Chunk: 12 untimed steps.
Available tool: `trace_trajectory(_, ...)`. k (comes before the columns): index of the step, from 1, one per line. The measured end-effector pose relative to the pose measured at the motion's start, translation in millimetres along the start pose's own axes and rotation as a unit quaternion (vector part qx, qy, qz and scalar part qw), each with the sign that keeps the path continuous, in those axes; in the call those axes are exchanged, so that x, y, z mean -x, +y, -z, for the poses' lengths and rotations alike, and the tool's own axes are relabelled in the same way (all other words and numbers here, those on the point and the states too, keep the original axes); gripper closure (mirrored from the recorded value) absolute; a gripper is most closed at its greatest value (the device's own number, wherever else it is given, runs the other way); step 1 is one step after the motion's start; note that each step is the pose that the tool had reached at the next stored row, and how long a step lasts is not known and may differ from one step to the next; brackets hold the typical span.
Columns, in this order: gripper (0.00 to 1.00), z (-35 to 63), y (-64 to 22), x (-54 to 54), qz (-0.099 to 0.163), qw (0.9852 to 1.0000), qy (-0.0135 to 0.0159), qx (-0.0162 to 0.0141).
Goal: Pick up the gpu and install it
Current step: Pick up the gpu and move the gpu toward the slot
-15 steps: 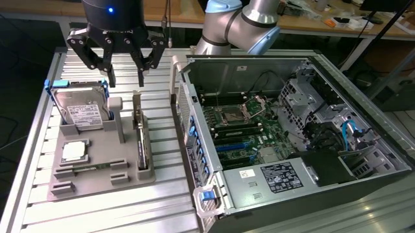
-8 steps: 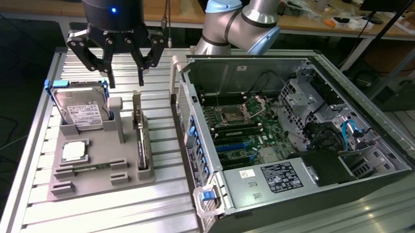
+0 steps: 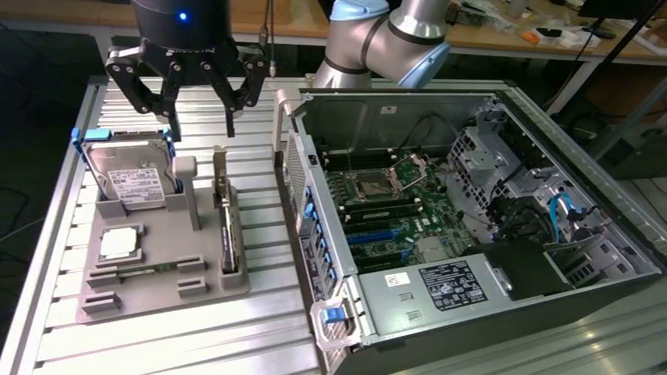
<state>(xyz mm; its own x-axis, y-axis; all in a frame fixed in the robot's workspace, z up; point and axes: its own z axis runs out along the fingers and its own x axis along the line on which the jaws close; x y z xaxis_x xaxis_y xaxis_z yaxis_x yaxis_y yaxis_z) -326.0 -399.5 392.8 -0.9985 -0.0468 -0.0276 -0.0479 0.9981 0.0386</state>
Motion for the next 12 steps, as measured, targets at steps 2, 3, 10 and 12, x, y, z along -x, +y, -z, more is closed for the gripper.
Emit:
trace_trajectory(2, 0.38, -0.2, 0.0, 0.0, 0.0, 1.0, 0.0, 0.0)
trace_trajectory(3, 0.38, -0.7, 0.0, 0.0, 0.0, 1.0, 0.0, 0.0)
trace_trajectory(10, 0.38, -7.0, -6.2, 0.1, 0.0, 1.0, 0.0004, 0.0)
trace_trajectory(12, 0.38, -10.7, -6.7, 0.2, 0.0, 1.0, 0.0005, 0.0)
